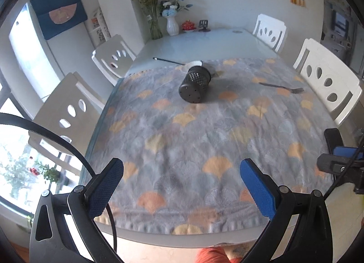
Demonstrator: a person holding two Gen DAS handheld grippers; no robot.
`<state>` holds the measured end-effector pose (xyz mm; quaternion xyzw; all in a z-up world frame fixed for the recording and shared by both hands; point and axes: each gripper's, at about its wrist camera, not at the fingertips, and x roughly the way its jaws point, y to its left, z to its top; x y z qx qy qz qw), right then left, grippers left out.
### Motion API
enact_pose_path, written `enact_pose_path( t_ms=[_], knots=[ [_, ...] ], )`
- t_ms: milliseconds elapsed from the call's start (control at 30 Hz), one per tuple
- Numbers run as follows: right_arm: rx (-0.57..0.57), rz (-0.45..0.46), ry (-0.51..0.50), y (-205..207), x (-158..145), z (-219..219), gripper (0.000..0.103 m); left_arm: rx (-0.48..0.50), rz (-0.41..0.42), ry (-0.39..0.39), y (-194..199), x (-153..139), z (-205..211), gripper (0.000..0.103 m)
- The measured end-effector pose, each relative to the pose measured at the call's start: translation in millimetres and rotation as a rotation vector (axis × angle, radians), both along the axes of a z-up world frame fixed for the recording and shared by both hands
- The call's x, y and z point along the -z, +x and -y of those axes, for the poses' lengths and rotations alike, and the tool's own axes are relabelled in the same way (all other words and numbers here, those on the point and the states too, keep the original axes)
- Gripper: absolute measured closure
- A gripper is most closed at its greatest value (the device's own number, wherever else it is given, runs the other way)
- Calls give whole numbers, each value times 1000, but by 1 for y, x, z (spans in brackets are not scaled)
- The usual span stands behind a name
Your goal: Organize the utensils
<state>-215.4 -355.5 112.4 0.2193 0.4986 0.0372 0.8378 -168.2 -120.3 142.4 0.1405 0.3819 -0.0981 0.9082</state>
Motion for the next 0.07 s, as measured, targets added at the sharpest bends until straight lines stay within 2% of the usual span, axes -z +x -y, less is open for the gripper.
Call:
enact_pose_path(
  t_ms=[67],
  knots=[
    [-9,-6,0,2,1,-5,23,-22,1,5,3,1,-5,0]
  ],
)
